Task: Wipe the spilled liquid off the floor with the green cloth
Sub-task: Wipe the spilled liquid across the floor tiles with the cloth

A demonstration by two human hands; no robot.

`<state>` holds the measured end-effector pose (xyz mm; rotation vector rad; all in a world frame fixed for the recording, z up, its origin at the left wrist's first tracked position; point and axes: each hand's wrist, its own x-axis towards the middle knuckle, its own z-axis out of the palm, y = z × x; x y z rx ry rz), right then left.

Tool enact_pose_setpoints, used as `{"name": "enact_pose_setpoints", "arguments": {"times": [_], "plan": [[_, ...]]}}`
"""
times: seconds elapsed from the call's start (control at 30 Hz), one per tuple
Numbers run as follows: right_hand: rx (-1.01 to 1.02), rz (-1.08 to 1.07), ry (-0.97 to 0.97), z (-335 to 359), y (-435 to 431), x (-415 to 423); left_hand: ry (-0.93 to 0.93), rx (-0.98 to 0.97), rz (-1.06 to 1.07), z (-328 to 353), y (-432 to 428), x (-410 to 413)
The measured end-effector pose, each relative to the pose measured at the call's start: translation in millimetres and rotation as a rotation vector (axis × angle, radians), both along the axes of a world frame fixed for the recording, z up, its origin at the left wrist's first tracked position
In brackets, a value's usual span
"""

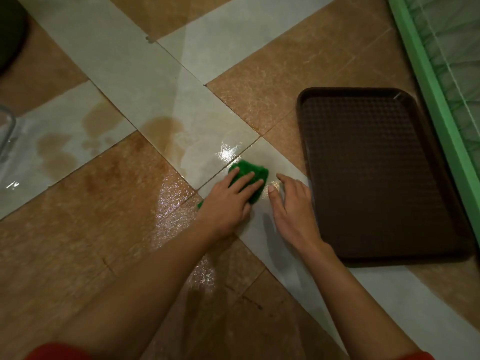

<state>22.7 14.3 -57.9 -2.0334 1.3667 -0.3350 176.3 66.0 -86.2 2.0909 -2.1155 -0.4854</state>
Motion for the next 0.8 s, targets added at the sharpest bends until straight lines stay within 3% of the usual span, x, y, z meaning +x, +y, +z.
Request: {"name": "enact_pose_setpoints", "arguments": {"times": [0.1,0.23,0.3,0.5,0.67,0.8], "plan": [[-0.003,-0.007,-0.047,1,3,6,0.018,0.037,0.133,4,-3,-27],[-0.023,0.008,-0.082,8,1,11,0.021,-0.076,-0.235,-3,32,-24],[-0.043,0.024,-0.065,10,1,9,-0.042,-0.094,-0.276,-12,32,1],[-0.014,0.007,0.030,0,9,0,0.010,0.033,0.111,-3,11,-2],[-0.006,0.002,-0.017,5,12,3,-0.028,-0.023,-0.207,-4,31,12],[0.001,-0.044,-0.041,12,9,-3,-0.024,-0.049,0.064,-8,2,32]]}}
